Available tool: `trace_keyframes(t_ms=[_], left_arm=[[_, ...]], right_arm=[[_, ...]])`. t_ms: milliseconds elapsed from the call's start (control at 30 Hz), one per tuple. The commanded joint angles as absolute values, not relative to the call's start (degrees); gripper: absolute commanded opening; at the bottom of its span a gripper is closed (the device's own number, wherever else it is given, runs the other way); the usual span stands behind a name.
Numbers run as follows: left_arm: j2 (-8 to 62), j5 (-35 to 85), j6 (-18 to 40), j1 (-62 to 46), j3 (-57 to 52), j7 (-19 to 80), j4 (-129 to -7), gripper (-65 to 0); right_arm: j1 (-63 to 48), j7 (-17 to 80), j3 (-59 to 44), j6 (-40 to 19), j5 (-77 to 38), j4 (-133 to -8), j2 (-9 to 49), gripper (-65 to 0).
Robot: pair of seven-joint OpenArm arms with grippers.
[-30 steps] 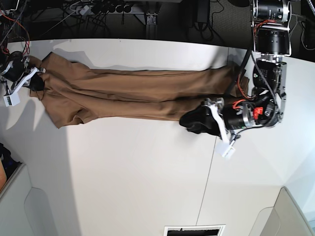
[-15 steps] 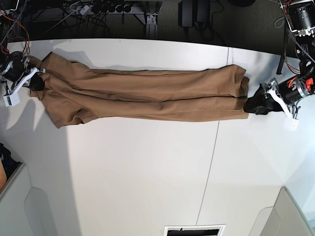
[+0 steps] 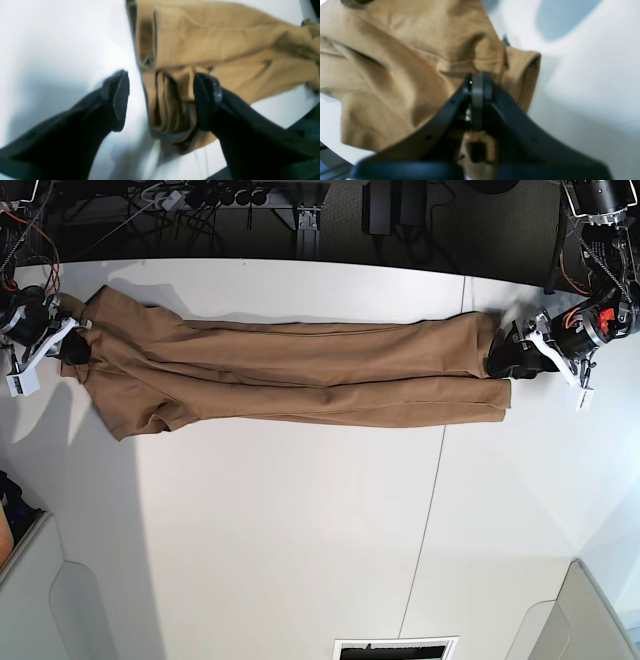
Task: Layout the t-shirt on the table in an organized manner, then fold the t-shirt properly
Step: 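Pull the shirt end with the left gripper to straighten the strip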
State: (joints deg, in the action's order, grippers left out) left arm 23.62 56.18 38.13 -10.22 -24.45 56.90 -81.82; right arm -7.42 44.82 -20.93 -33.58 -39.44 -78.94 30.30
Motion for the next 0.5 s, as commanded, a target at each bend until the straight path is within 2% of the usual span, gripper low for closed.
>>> trace_keyframes(t_ms=[0,467], left_arm=[[24.10,57.10,38.04,-9.67,-24.71,56.55,-82.15,-22.5],[19.03,58.19,38.09,-7.73,-23.07,56.34,-82.11,-22.5]], right_arm=[[-7.33,46.76,-21.19,-33.23,-38.83,-79.07,31.24,-65.0],[-7.33,47.94,-21.19,-33.23,-39.03,-79.07,31.24,-65.0]])
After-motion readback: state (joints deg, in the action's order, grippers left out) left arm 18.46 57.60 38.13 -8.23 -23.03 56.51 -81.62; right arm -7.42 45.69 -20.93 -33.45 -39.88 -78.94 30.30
